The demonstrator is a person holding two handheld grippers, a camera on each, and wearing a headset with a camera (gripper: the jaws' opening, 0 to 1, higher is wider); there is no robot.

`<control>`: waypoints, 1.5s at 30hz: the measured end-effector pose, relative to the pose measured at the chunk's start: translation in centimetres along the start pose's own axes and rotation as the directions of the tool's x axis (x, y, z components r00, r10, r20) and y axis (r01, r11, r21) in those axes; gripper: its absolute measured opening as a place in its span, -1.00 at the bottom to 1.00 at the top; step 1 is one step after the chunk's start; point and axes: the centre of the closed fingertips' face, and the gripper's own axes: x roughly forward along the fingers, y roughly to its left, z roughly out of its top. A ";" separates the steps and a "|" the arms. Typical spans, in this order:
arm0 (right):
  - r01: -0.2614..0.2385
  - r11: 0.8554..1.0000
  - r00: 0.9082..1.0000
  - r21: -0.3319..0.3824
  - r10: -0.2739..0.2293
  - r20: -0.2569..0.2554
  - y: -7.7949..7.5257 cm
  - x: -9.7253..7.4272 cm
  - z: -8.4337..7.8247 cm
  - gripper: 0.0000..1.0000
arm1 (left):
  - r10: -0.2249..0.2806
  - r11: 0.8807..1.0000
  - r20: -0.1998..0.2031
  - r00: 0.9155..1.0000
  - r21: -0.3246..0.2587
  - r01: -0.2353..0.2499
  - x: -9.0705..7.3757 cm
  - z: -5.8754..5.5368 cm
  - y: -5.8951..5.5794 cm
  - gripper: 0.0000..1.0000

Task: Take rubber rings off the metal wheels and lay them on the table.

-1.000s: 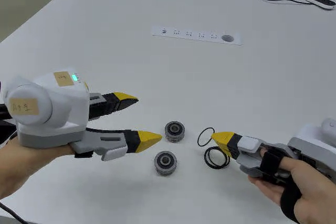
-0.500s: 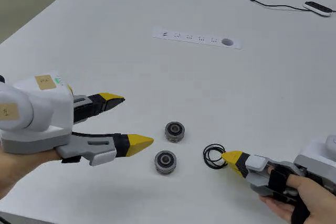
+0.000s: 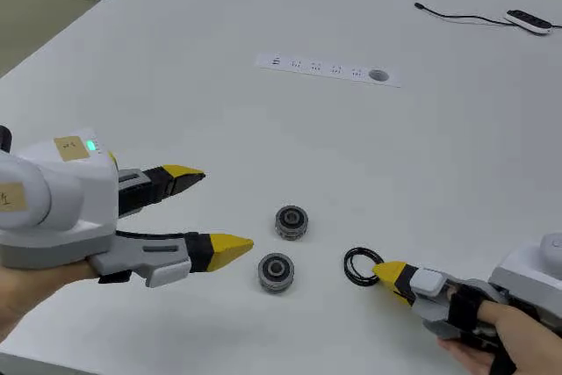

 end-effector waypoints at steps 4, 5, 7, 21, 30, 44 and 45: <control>0.017 0.998 1.000 -0.067 -0.017 0.007 0.0 -0.5 0.5 -0.74 | 0.004 1.000 -0.002 1.000 -0.001 -0.004 -0.2 -0.1 0.0 0.29; 0.017 0.996 1.000 -0.084 -0.016 0.009 0.0 -0.6 0.5 -0.73 | 0.005 1.000 -0.002 1.000 -0.001 -0.005 -0.2 -0.2 0.0 0.29; 0.011 0.992 1.000 -0.125 -0.010 0.006 0.2 -0.9 0.8 -0.72 | 0.009 1.000 -0.002 1.000 -0.004 -0.009 -0.3 -0.2 0.0 0.29; -0.060 0.871 0.990 -0.488 0.113 0.080 2.9 -3.4 3.6 -0.33 | 0.097 0.993 0.030 0.995 -0.076 -0.094 -1.7 -0.6 1.5 0.40; 0.012 0.759 0.986 -0.651 0.100 0.134 2.8 -5.4 4.6 -0.13 | 0.144 0.986 0.028 0.989 -0.085 -0.141 -2.8 -1.3 2.2 0.50; 0.040 0.701 0.982 -0.712 0.103 0.156 1.7 -6.8 5.1 0.02 | 0.171 0.981 0.003 0.985 -0.088 -0.170 -3.1 -3.1 1.7 0.61; 0.048 0.691 0.983 -0.721 0.093 0.155 1.5 -6.9 5.1 0.03 | 0.176 0.981 0.004 0.984 -0.089 -0.175 -3.1 -3.2 1.7 0.62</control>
